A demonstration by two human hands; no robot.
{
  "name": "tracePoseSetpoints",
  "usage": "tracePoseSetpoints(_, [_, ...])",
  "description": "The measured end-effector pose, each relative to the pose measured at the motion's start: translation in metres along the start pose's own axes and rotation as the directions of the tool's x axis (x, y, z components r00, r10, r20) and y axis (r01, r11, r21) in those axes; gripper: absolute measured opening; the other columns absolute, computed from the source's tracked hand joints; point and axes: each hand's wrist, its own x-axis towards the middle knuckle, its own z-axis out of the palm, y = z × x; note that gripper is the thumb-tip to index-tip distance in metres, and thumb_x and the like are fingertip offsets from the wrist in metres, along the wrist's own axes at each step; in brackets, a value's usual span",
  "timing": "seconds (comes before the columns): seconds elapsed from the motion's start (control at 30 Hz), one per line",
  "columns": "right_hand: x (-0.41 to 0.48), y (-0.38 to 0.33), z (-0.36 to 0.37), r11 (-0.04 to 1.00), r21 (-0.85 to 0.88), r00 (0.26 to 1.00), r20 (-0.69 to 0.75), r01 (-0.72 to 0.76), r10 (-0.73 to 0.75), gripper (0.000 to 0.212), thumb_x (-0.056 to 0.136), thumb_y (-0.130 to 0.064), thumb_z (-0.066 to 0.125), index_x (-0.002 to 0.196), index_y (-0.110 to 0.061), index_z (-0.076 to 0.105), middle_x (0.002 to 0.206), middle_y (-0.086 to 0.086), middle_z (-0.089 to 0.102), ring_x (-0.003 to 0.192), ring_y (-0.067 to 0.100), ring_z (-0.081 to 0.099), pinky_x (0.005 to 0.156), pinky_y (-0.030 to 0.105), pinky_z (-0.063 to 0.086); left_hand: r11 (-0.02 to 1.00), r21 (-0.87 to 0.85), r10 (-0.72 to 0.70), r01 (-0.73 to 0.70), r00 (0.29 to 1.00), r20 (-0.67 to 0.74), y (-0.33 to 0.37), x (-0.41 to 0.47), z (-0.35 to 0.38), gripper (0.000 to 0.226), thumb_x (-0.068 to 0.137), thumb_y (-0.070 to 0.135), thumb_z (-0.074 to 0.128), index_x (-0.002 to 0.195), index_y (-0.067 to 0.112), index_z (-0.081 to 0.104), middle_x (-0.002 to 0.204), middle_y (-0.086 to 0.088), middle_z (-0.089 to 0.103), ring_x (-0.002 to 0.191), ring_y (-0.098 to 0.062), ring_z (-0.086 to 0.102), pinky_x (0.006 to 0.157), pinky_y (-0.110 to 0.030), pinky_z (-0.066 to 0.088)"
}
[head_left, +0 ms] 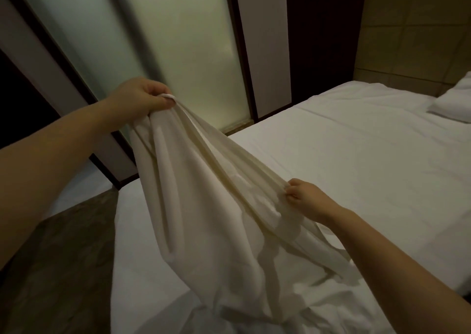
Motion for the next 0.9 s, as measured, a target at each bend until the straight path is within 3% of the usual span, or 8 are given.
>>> tracePoseSetpoints(0.1, [-0.004,0.01,0.007,0.999,0.029,0.999,-0.041,-0.024,0.025,0.029,0.099,-0.022,0.044,0.104,-0.007,0.068,0.109,0.003,0.056,0.092,0.018,0.053,0.077,0.023,0.037,1.0,-0.016,-0.013,0.013,1.0,-0.004,-0.002,0.002,-0.001,0.011,0.067,0.035,0.058,0.072,0.025,0.063,0.052,0.023,0.058,0.052,0.01,0.05,0.055,-0.003,0.037])
tracePoseSetpoints(0.17, [-0.005,0.016,0.001,0.996,0.064,0.973,-0.222,-0.055,0.068,0.026,0.097,-0.016,0.048,0.101,-0.004,0.071,0.11,0.006,0.059,0.095,0.023,0.057,0.078,0.022,0.036,1.0,-0.012,-0.017,0.017,1.0,-0.002,-0.004,0.004,-0.001,0.012,0.066,0.036,0.058,0.071,0.026,0.063,0.052,0.023,0.058,0.051,0.009,0.05,0.055,-0.003,0.037])
tracePoseSetpoints(0.23, [-0.005,0.021,-0.015,0.99,0.096,0.877,-0.461,-0.099,0.132,0.019,0.091,-0.006,0.056,0.099,0.001,0.072,0.108,0.011,0.064,0.093,0.028,0.06,0.078,0.021,0.035,1.0,-0.014,-0.012,0.012,1.0,-0.013,-0.006,0.006,-0.002,0.012,0.066,0.036,0.058,0.068,0.026,0.063,0.051,0.021,0.057,0.051,0.008,0.049,0.055,-0.005,0.037])
tracePoseSetpoints(0.3, [-0.006,0.025,-0.028,0.99,0.069,0.816,-0.561,-0.123,0.141,0.018,0.086,-0.001,0.061,0.1,0.001,0.072,0.104,0.014,0.066,0.09,0.031,0.062,0.077,0.023,0.038,1.0,-0.018,-0.014,0.014,0.999,-0.032,-0.008,0.009,-0.004,0.013,0.066,0.036,0.058,0.068,0.025,0.063,0.051,0.021,0.057,0.05,0.007,0.049,0.058,-0.008,0.038])
tracePoseSetpoints(0.47, [-0.005,0.036,-0.005,0.991,-0.015,0.931,-0.346,-0.13,0.116,0.022,0.094,-0.014,0.056,0.107,-0.004,0.071,0.109,0.012,0.066,0.097,0.031,0.061,0.083,0.028,0.042,1.0,-0.002,0.01,-0.01,1.0,-0.009,-0.009,0.014,-0.003,0.017,0.067,0.038,0.058,0.071,0.022,0.063,0.059,0.012,0.058,0.059,0.004,0.049,0.064,-0.018,0.039])
tracePoseSetpoints(0.73, [-0.015,0.039,0.018,0.999,-0.006,0.936,-0.35,-0.045,0.04,0.022,0.092,-0.014,0.059,0.108,-0.006,0.071,0.108,0.008,0.067,0.095,0.028,0.063,0.082,0.026,0.044,1.0,-0.008,0.001,-0.001,1.0,-0.003,-0.019,0.018,0.003,0.008,0.08,0.021,0.068,0.075,0.022,0.062,0.064,0.006,0.058,0.062,-0.004,0.05,0.065,-0.023,0.04])
tracePoseSetpoints(0.8, [-0.017,0.038,0.025,1.0,0.004,0.91,-0.414,-0.012,0.012,0.019,0.09,-0.012,0.062,0.103,-0.004,0.072,0.103,0.01,0.068,0.089,0.029,0.065,0.078,0.023,0.043,1.0,-0.004,-0.006,0.006,1.0,-0.014,-0.023,0.02,0.002,0.013,0.085,0.016,0.065,0.075,0.023,0.063,0.058,0.013,0.058,0.06,-0.001,0.049,0.064,-0.02,0.041])
tracePoseSetpoints(0.9, [-0.022,0.034,0.019,0.994,0.108,0.759,-0.648,0.012,0.062,0.015,0.086,-0.008,0.066,0.096,0.0,0.073,0.092,0.011,0.069,0.078,0.029,0.066,0.071,0.019,0.045,1.0,0.01,-0.024,0.025,0.999,-0.035,-0.027,0.022,-0.002,0.006,0.084,0.018,0.066,0.078,0.018,0.064,0.05,0.021,0.057,0.053,0.006,0.049,0.055,-0.007,0.039])
